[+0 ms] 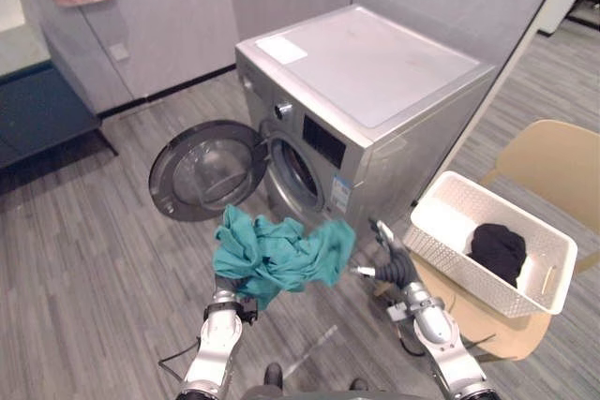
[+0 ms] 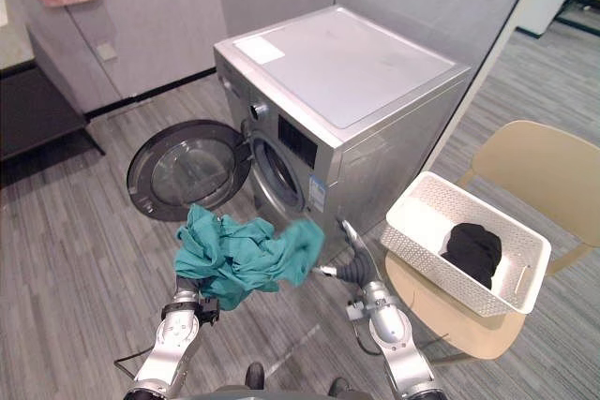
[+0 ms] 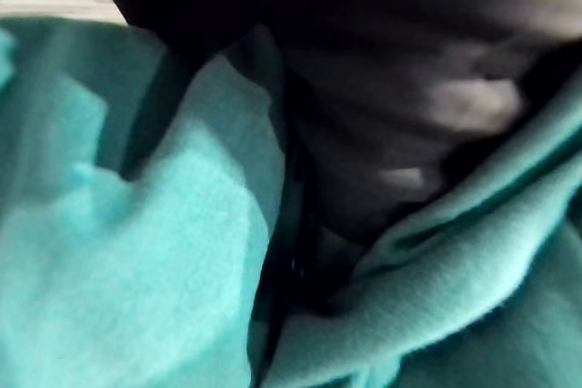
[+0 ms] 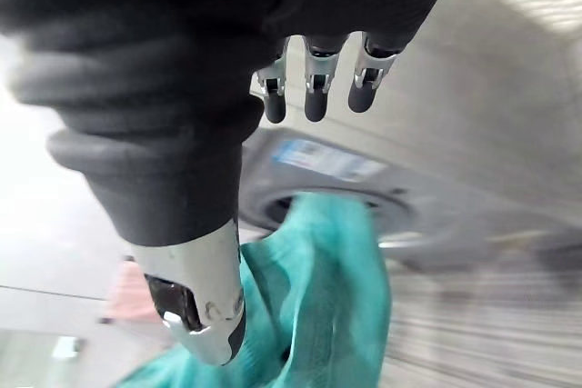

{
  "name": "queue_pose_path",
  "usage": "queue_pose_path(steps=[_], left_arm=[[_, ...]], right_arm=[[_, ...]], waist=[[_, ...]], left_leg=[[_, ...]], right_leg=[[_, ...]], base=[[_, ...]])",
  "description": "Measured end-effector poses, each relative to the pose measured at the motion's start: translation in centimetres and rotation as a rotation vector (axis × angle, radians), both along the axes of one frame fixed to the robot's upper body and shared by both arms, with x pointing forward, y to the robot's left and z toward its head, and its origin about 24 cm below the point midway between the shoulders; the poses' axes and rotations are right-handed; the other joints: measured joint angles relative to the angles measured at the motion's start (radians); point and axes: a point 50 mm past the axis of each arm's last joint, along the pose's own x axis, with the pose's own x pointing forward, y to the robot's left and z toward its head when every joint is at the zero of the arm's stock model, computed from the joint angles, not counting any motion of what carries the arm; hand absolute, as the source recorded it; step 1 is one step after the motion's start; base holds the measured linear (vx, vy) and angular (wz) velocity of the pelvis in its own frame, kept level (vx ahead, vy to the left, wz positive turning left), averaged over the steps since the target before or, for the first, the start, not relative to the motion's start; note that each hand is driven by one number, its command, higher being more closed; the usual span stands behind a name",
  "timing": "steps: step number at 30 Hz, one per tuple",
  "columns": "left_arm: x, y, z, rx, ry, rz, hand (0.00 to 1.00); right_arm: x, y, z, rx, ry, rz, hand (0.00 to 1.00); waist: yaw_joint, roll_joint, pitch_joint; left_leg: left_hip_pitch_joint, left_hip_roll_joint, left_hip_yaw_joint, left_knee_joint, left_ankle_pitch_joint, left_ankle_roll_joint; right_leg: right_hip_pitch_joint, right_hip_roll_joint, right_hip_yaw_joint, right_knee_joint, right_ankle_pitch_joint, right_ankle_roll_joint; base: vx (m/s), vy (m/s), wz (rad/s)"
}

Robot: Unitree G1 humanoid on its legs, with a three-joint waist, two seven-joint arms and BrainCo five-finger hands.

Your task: Pick up the laundry basket with both hands and put the clothes into the washing machine.

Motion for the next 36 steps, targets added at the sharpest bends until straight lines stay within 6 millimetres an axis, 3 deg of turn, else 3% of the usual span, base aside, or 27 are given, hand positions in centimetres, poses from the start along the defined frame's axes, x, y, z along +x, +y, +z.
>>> queue_pose_path(steps=[2,4,5,6,9,10,11,12,13,14,15,17,20,21,22,23,24,25,27,28,29,31,32,34,36], left_arm=[[-0.8,0.0,-0.8,-0.015,0.04,0.001,1.0],[-1.5,-0.4,-1.8,-0.032,0.089,-0.003,1.0],[-2.3,-0.2,-2.6,-0.035,0.137,-0.007,1.0],[-2.8,0.1,-3.1,-0.029,0.165,0.001,1.0],[-4.7,1.2,-4.3,-0.025,0.248,0.042,1.0],[-5.3,1.1,-4.6,-0.031,0.271,0.038,1.0],[-5.5,0.8,-4.8,-0.035,0.285,0.024,1.0],[-5.7,0.6,-4.9,-0.04,0.29,0.006,1.0],[-5.7,0.6,-4.9,-0.03,0.293,-0.004,1.0],[-5.7,0.6,-4.9,-0.026,0.292,-0.011,1.0],[-5.5,1.0,-4.7,-0.009,0.287,-0.013,1.0],[-5.0,1.3,-4.5,0.004,0.274,-0.021,1.0],[-3.5,0.8,-3.9,0.01,0.234,-0.054,1.0],[-3.1,0.4,-3.7,0.012,0.222,-0.08,1.0],[-3.0,0.2,-3.7,0.012,0.221,-0.091,1.0],[-2.7,-0.6,-3.7,0.005,0.223,-0.124,1.0],[-2.5,-1.1,-3.6,0.007,0.214,-0.155,1.0],[-1.9,-2.3,-3.3,0.016,0.193,-0.218,1.0],[-1.6,-3.2,-3.1,0.005,0.185,-0.263,1.0],[-1.8,-3.6,-3.2,-0.008,0.191,-0.271,1.0],[-1.7,-4.1,-3.2,-0.019,0.19,-0.289,1.0],[-1.2,-5.1,-2.9,-0.02,0.17,-0.334,1.0],[-0.7,-5.7,-2.5,-0.029,0.151,-0.342,1.0],[0.0,-6.2,-2.0,-0.036,0.126,-0.348,1.0],[0.6,-6.5,-1.7,-0.033,0.106,-0.359,1.0]], right_arm=[[-1.1,-0.7,-1.2,-0.001,0.064,-0.071,0.0],[-2.2,-1.3,-2.6,-0.015,0.141,-0.119,0.0],[-2.8,-1.6,-3.4,-0.03,0.192,-0.13,0.0],[-3.0,-1.6,-3.8,-0.035,0.217,-0.133,0.0],[-3.3,-0.2,-4.6,0.002,0.257,-0.155,0.0],[-3.5,-0.1,-4.8,0.005,0.268,-0.162,0.0],[-3.9,-0.3,-4.9,0.003,0.284,-0.173,0.0],[-4.4,-0.5,-5.1,0.0,0.294,-0.184,0.0],[-4.9,-0.6,-5.3,-0.001,0.308,-0.191,0.0],[-5.1,-0.5,-5.3,0.004,0.313,-0.192,0.0],[-4.9,-0.2,-5.2,0.024,0.3,-0.2,0.0],[-4.7,-0.2,-5.1,0.037,0.289,-0.208,0.0],[-3.6,-0.1,-4.7,0.041,0.262,-0.2,0.0],[-3.7,0.0,-4.7,0.043,0.262,-0.199,0.0],[-3.7,0.0,-4.7,0.046,0.261,-0.201,0.0],[-3.3,-0.3,-4.4,0.039,0.248,-0.204,0.0],[-3.1,-0.5,-4.2,0.036,0.236,-0.206,0.0],[-2.6,-0.5,-3.9,0.037,0.211,-0.201,0.0],[-2.6,-0.3,-3.9,0.039,0.215,-0.192,0.0],[-2.6,-0.1,-3.9,0.04,0.216,-0.182,0.0],[-2.5,0.0,-3.9,0.045,0.211,-0.182,0.0],[-2.3,-0.1,-3.8,0.043,0.203,-0.195,0.0],[-2.1,-0.5,-3.7,0.031,0.196,-0.206,0.0],[-1.6,-0.5,-3.5,0.03,0.185,-0.21,0.0],[-0.7,0.0,-3.2,0.041,0.165,-0.199,0.0]], waist=[[-0.01,-0.001,0.004],[-0.025,-0.002,0.01],[-0.024,0.021,0.007],[-0.024,0.012,0.011],[-0.023,-0.027,0.035],[-0.029,-0.038,0.042],[-0.037,-0.039,0.044],[-0.041,-0.04,0.046],[-0.056,-0.039,0.061],[-0.06,-0.024,0.074],[-0.071,-0.026,0.077],[-0.089,-0.033,0.082],[-0.098,-0.037,0.098],[-0.106,-0.041,0.097],[-0.109,-0.048,0.096],[-0.118,-0.031,0.095],[-0.115,-0.023,0.094],[-0.114,-0.017,0.1],[-0.11,-0.001,0.113],[-0.104,-0.002,0.122],[-0.097,-0.009,0.129],[-0.094,-0.022,0.136],[-0.092,-0.026,0.138],[-0.087,-0.025,0.14],[-0.08,-0.025,0.151]], left_leg=[[-0.008,0.019,0.15,0.009,-0.033,0.052],[-0.011,0.041,0.303,0.024,-0.033,0.061],[-0.014,0.05,0.316,0.039,0.015,0.025],[-0.012,0.041,0.315,0.046,0.014,0.018],[-0.006,-0.001,0.306,0.098,-0.053,0.032],[-0.009,-0.023,0.289,0.149,-0.106,0.044],[-0.009,-0.036,0.265,0.182,-0.142,0.058],[-0.004,-0.054,0.238,0.214,-0.178,0.068],[0.025,-0.064,0.21,0.242,-0.216,0.081],[0.043,-0.059,0.189,0.256,-0.239,0.084],[0.08,-0.048,0.156,0.249,-0.258,0.085],[0.115,-0.046,0.132,0.233,-0.262,0.087],[0.192,-0.045,0.104,0.179,-0.266,0.065],[0.215,-0.049,0.093,0.17,-0.282,0.036],[0.228,-0.052,0.085,0.17,-0.293,0.021],[0.255,-0.032,0.069,0.177,-0.304,0.001],[0.244,-0.024,0.071,0.204,-0.299,-0.007],[0.186,-0.009,0.084,0.328,-0.291,-0.023],[0.081,0.053,0.146,0.616,-0.235,-0.096],[0.029,0.113,0.177,0.795,-0.215,-0.09],[0.007,0.139,0.208,0.884,-0.245,-0.041],[-0.032,0.137,0.236,0.859,-0.281,-0.014],[-0.059,0.122,0.217,0.782,-0.292,0.001],[-0.097,0.071,0.107,0.656,-0.298,-0.003],[-0.102,0.008,-0.09,0.492,-0.289,-0.019]], right_leg=[[0.019,-0.029,-0.065,0.007,-0.019,0.017],[0.027,-0.06,-0.118,0.02,-0.024,0.029],[0.035,-0.064,-0.136,0.035,-0.031,0.041],[0.04,-0.07,-0.138,0.04,-0.033,0.048],[0.07,-0.13,-0.147,0.073,-0.052,0.09],[0.068,-0.187,-0.14,0.16,-0.075,0.12],[0.056,-0.235,-0.118,0.257,-0.081,0.122],[0.022,-0.279,-0.065,0.389,-0.069,0.096],[-0.052,-0.301,0.081,0.563,-0.032,0.03],[-0.095,-0.258,0.194,0.63,-0.08,0.062],[-0.155,-0.171,0.282,0.653,-0.145,0.063],[-0.209,-0.125,0.281,0.621,-0.161,0.043],[-0.301,-0.077,0.193,0.412,-0.123,0.022],[-0.311,-0.053,0.166,0.289,-0.036,-0.006],[-0.312,-0.045,0.17,0.263,0.041,-0.042],[-0.291,-0.043,0.159,0.283,0.061,-0.077],[-0.283,-0.036,0.148,0.279,0.043,-0.081],[-0.263,-0.033,0.14,0.267,0.015,-0.081],[-0.18,0.019,0.144,0.188,0.011,-0.095],[-0.109,0.06,0.178,0.132,0.011,-0.104],[-0.056,0.081,0.226,0.099,0.009,-0.107],[-0.008,0.085,0.291,0.067,0.009,-0.106],[-0.001,0.088,0.345,0.06,0.01,-0.106],[0.007,0.097,0.444,0.052,0.01,-0.104],[0.021,0.106,0.551,0.051,0.015,-0.088]], base=[[0.0,0.017,1.04],[0.17,0.057,1.03],[0.23,0.083,0.65],[0.23,0.09,0.36],[0.22,0.121,0.25],[0.18,0.124,0.48],[0.23,0.176,0.63],[0.26,0.202,0.69],[0.32,0.218,0.62],[0.37,0.162,0.7],[0.32,0.084,0.58],[0.31,0.015,0.66],[0.41,-0.06,0.49],[0.43,-0.091,0.48],[0.46,-0.114,0.59],[0.38,-0.099,0.39],[0.46,-0.151,0.38],[0.46,-0.177,0.17],[0.45,-0.186,-0.22],[0.45,-0.141,-1.04],[0.46,-0.116,-1.18],[0.47,-0.037,-1.23],[0.47,0.061,-1.54],[0.25,0.125,-1.44],[0.2,0.215,-1.62]])
